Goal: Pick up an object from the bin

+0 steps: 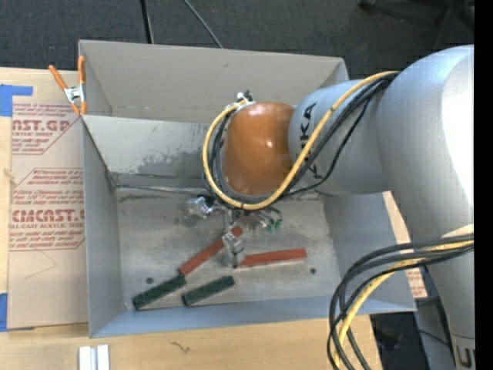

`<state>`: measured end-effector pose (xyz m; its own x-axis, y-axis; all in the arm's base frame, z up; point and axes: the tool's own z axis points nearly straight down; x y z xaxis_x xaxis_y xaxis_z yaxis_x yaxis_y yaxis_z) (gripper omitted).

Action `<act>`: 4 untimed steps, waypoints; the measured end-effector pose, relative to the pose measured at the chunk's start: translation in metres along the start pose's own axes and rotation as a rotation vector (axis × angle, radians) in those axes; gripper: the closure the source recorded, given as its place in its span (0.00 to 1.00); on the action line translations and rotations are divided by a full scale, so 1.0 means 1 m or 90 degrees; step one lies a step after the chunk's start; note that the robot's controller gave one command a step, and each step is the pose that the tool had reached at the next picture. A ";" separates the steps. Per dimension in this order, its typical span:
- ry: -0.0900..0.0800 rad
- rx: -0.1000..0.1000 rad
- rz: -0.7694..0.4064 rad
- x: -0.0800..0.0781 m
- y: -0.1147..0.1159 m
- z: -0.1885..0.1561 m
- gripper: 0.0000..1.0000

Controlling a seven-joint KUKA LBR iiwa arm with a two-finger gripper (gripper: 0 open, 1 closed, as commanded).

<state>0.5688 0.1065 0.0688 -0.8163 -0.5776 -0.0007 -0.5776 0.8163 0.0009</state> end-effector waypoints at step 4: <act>-0.002 0.000 0.003 -0.002 0.001 -0.027 1.00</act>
Offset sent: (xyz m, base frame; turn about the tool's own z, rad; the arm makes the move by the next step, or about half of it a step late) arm 0.0000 0.0000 0.0000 0.0000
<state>0.5702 0.1082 0.0962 -0.8195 -0.5731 -0.0032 -0.5731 0.8195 0.0003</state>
